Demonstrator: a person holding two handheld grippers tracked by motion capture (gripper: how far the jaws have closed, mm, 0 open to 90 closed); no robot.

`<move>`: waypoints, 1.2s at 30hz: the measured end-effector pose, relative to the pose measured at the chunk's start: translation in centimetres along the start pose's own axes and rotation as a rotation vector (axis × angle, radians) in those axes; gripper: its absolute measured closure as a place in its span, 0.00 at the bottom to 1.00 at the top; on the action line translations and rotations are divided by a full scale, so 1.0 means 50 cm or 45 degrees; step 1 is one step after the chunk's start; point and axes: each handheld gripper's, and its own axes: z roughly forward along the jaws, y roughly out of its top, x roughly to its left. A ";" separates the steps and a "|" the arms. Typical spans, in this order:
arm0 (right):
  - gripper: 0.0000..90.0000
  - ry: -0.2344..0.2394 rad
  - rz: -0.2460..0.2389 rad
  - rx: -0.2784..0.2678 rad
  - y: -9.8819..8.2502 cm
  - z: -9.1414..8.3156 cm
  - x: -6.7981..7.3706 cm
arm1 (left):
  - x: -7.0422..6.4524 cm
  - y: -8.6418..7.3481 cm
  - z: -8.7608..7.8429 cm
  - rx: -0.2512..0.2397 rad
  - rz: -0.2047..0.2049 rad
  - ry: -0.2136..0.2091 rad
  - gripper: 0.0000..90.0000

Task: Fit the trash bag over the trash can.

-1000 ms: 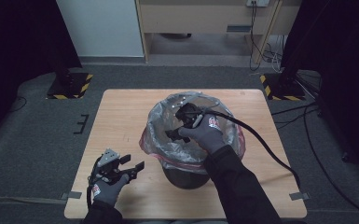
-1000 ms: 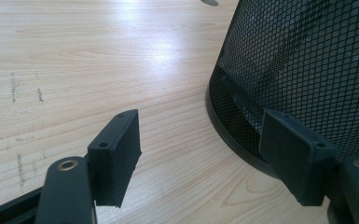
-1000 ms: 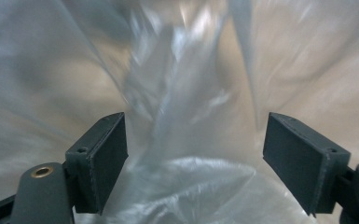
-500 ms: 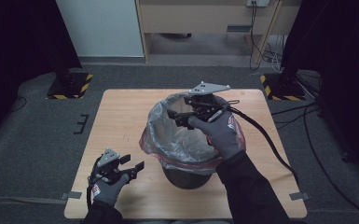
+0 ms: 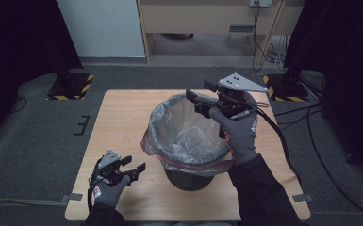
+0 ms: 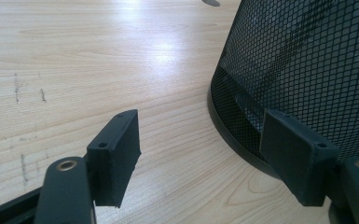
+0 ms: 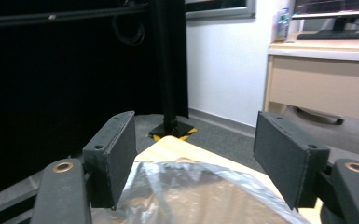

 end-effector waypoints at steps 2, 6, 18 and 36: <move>0.35 -0.042 0.000 -0.031 -0.001 -0.014 -0.014 | 0.000 0.000 0.000 -0.003 -0.003 -0.002 0.31; 0.36 -0.126 0.019 -0.099 -0.004 -0.043 -0.041 | 0.000 0.000 0.000 -0.002 -0.002 0.001 0.31; 0.34 -0.337 0.100 -0.152 -0.082 -0.121 -0.154 | 0.000 0.000 0.000 -0.001 -0.002 0.002 0.31; 0.33 -0.470 0.242 0.095 -0.304 -0.152 -0.265 | 0.003 0.000 -0.002 0.001 -0.003 0.009 0.30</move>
